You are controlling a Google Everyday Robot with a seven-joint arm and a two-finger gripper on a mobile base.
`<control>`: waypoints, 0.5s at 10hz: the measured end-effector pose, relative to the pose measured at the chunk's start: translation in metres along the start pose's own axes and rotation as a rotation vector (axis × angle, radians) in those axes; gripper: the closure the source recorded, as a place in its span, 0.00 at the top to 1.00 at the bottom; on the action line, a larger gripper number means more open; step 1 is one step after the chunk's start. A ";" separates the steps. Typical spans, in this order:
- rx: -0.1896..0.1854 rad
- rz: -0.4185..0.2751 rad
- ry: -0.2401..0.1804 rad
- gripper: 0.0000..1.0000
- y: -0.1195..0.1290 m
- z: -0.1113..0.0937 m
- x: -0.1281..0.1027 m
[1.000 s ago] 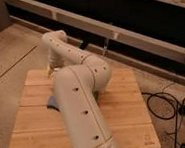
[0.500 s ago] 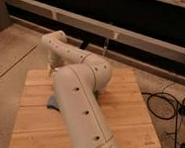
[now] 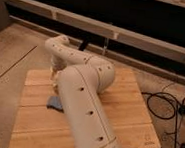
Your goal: Place the bottle in the ceramic bowl
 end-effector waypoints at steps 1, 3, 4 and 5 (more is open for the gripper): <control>0.001 -0.010 0.004 0.65 0.006 0.001 0.000; 0.007 -0.041 0.007 0.65 0.017 -0.002 -0.002; 0.009 -0.060 0.013 0.65 0.024 -0.003 -0.002; 0.007 -0.067 0.027 0.65 0.028 0.000 0.000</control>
